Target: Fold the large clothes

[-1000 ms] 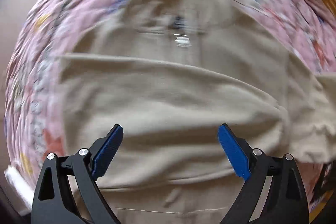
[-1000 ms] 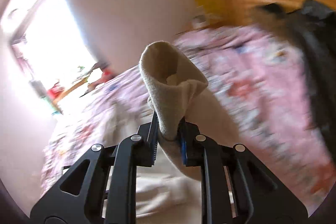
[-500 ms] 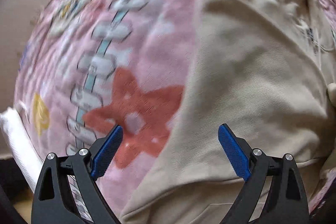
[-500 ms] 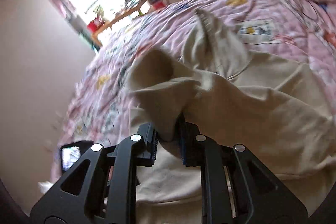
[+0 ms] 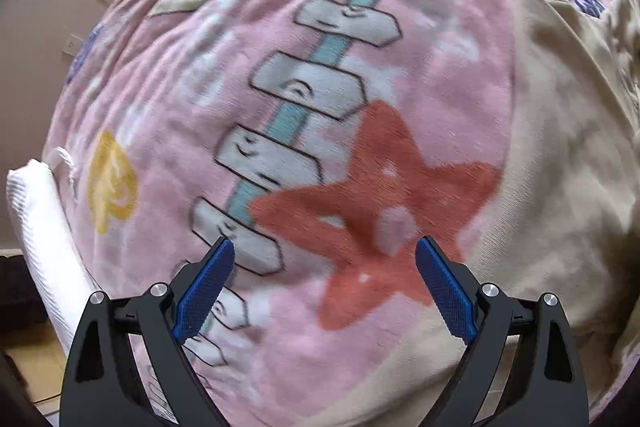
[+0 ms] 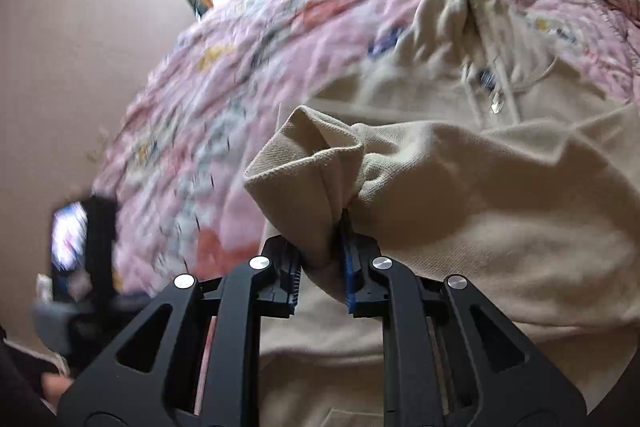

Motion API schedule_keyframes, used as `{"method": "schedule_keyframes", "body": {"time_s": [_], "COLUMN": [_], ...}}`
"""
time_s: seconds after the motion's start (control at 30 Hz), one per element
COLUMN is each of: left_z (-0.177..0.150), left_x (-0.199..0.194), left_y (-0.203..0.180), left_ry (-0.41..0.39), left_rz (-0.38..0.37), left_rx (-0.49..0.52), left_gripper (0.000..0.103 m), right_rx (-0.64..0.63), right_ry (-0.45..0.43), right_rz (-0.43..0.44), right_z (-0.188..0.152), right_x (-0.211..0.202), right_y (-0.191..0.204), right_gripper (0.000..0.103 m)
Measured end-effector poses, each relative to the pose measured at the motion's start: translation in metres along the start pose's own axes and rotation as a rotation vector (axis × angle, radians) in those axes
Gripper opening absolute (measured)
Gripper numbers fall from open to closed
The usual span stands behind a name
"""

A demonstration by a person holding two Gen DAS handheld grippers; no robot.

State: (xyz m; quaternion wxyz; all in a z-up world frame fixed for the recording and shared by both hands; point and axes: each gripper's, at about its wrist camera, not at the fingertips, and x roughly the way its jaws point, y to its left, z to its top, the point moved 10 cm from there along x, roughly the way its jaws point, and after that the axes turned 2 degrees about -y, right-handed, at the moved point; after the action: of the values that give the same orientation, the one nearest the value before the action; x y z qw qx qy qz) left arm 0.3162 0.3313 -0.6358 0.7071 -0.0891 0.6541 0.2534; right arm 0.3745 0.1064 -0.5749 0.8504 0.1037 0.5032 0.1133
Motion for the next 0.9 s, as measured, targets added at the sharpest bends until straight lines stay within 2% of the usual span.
{"method": "schedule_keyframes", "body": {"time_s": [0.13,0.23,0.27,0.4,0.53,0.6,0.67,0.7,0.77,0.83,0.9], "left_z": [0.018,0.036,0.042,0.057,0.067,0.063,0.051,0.045,0.024,0.01,-0.001], "left_x": [-0.005,-0.02,-0.027,-0.065,-0.099,-0.109,-0.104,-0.098,-0.081,-0.072,-0.061], "left_y": [0.006,0.005,0.004,-0.018,-0.067,-0.103,-0.14,-0.15,-0.176,-0.189,-0.199], "left_ry": [-0.037,-0.076,-0.087,-0.127,-0.154,-0.157,-0.128,-0.106,-0.035,-0.029,-0.017], "left_rz": [0.018,0.016,0.009,-0.029,-0.105,-0.122,-0.129,-0.129,-0.183,-0.175,-0.183], "left_rx": [-0.006,-0.016,-0.021,-0.016,0.081,0.16,0.239,0.252,0.255,0.289,0.331], "left_gripper": [0.089,0.089,0.089,0.089,0.089,0.094,0.095,0.095,0.095,0.095,0.095], "right_rx": [-0.044,-0.043,-0.042,-0.105,-0.059,-0.021,0.036,0.071,0.105,0.124,0.164], "right_ry": [0.072,0.098,0.098,0.04,0.021,-0.008,-0.035,-0.044,-0.053,-0.045,-0.064], "right_rz": [-0.022,0.027,0.043,0.091,0.151,0.122,0.064,0.023,-0.037,-0.123,-0.164], "right_z": [-0.025,-0.036,-0.037,-0.035,-0.031,-0.024,-0.015,-0.01,-0.007,-0.004,-0.002], "right_x": [0.03,0.035,0.032,-0.002,-0.052,-0.077,-0.097,-0.105,-0.113,-0.122,-0.136], "right_y": [0.0,0.004,0.006,0.016,-0.004,-0.037,-0.087,-0.121,-0.168,-0.218,-0.26], "right_gripper": [0.022,0.046,0.059,0.059,0.059,0.06,0.063,0.064,0.064,0.064,0.064]}}
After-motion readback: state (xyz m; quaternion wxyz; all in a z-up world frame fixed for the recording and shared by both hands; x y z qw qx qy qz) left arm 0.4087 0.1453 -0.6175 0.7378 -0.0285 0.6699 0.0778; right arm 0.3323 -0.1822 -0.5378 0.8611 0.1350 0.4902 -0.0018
